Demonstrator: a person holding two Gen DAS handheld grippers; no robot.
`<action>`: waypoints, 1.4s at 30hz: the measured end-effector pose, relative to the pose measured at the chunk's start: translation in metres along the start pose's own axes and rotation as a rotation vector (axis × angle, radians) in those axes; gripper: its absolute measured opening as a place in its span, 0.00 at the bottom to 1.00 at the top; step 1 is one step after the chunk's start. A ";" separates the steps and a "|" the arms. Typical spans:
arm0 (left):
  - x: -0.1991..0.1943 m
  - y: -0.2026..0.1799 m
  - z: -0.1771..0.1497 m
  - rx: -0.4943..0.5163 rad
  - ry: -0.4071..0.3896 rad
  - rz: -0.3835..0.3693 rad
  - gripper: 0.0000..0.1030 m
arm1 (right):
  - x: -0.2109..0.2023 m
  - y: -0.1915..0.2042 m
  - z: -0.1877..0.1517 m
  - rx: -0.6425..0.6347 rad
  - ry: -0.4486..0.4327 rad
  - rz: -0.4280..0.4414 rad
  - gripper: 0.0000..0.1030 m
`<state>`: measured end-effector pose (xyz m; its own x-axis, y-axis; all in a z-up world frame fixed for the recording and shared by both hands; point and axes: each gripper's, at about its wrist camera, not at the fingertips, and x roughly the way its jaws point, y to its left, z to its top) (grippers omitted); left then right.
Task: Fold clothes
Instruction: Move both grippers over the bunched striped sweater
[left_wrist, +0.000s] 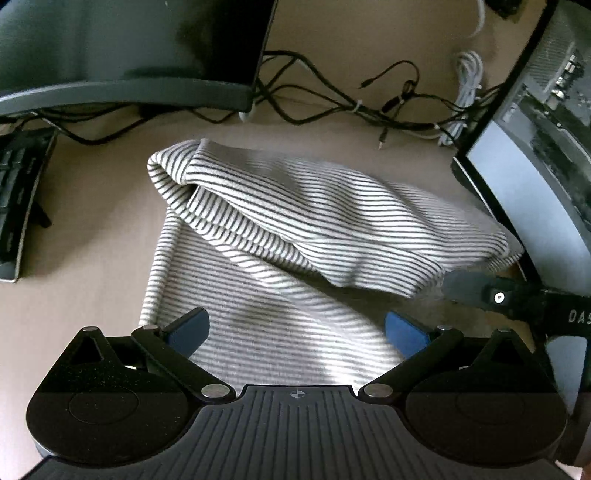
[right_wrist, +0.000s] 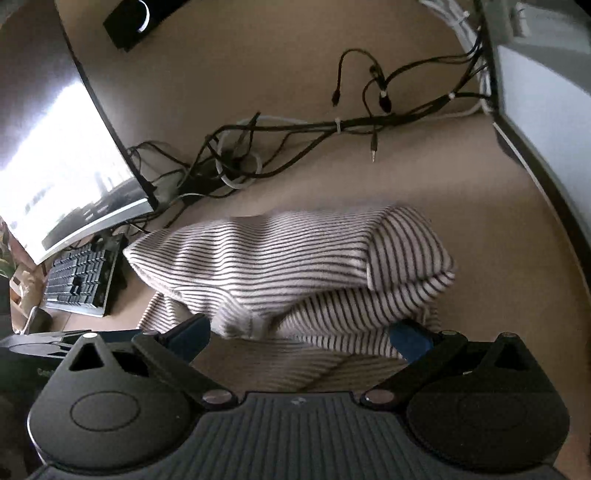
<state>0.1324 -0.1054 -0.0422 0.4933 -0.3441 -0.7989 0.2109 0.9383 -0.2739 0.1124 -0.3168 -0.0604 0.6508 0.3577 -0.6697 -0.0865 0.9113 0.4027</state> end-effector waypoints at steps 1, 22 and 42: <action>0.003 0.001 0.001 -0.008 0.008 0.000 1.00 | 0.003 -0.003 0.003 0.005 0.010 0.001 1.00; -0.020 0.004 -0.047 0.091 0.027 -0.019 1.00 | -0.009 0.005 -0.020 0.020 0.074 0.058 1.00; -0.102 0.019 -0.144 0.197 0.130 -0.101 1.00 | -0.073 0.079 -0.105 -0.117 0.206 -0.079 1.00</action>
<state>-0.0353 -0.0477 -0.0425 0.3516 -0.4168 -0.8383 0.4200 0.8705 -0.2566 -0.0212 -0.2491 -0.0455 0.4927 0.3074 -0.8141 -0.1359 0.9512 0.2769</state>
